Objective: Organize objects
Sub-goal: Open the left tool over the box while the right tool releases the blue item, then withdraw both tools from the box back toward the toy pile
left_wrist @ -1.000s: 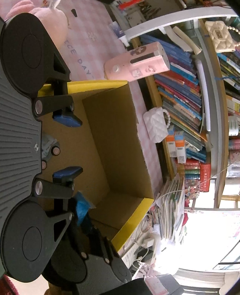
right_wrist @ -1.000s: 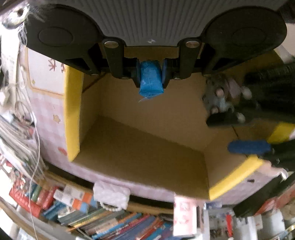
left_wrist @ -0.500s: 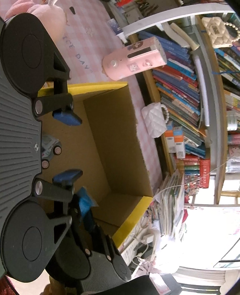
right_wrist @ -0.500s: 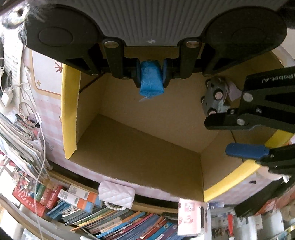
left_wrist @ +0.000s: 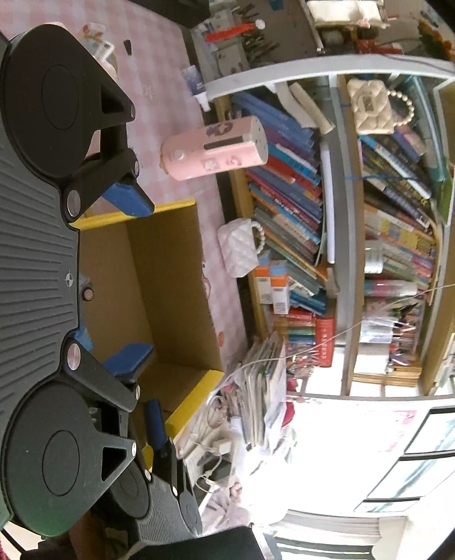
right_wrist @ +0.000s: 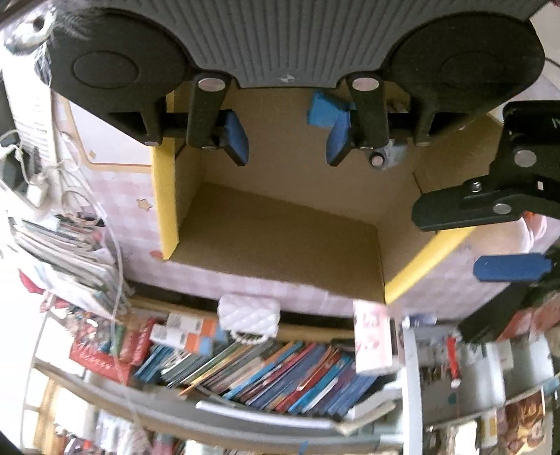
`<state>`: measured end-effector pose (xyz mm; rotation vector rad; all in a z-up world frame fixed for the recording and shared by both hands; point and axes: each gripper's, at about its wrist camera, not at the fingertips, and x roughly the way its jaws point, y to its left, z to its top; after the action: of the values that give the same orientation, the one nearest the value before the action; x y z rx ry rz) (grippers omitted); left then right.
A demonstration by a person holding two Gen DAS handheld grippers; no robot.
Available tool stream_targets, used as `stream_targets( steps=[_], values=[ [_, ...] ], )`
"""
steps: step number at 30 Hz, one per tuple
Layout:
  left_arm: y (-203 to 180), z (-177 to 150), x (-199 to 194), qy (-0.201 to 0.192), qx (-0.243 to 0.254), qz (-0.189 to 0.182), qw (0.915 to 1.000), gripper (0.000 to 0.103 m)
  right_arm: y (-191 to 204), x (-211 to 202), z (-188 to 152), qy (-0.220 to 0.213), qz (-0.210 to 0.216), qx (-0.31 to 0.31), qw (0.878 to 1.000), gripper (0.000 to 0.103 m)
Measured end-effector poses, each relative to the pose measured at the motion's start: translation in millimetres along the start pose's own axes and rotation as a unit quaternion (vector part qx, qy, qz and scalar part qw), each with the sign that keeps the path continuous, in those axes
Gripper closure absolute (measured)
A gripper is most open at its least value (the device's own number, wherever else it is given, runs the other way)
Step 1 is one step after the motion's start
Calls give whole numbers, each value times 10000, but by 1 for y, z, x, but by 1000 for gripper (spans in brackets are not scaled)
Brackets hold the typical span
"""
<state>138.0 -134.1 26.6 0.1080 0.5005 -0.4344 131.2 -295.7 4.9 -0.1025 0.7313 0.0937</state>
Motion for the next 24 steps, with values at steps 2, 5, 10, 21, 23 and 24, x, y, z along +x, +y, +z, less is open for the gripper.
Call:
stream_targets(
  steps=[2, 5, 10, 21, 23, 24],
  values=[
    [2, -3, -8, -44, -28, -15, 10000, 21, 3, -10, -3, -118, -102, 70, 9999, 56],
    [5, -8, -21, -111, -31, -66, 9999, 21, 10, -26, -9, -295, -341, 121, 9989, 56],
    [9, -18, -44, -222, 9, -150, 9996, 21, 19, -52, -23, -494, -672, 434, 9956, 55],
    [29, -54, -91, -49, -112, -191, 9997, 20, 61, -93, -68, -567, -1157, 1092, 9856, 39],
    [33, -63, -98, 28, -104, -115, 9999, 20, 71, -94, -77, -442, -1152, 1150, 9857, 38],
    [35, -67, -101, 57, -88, -71, 9999, 20, 76, -95, -81, -371, -1137, 1193, 9856, 38]
  ],
)
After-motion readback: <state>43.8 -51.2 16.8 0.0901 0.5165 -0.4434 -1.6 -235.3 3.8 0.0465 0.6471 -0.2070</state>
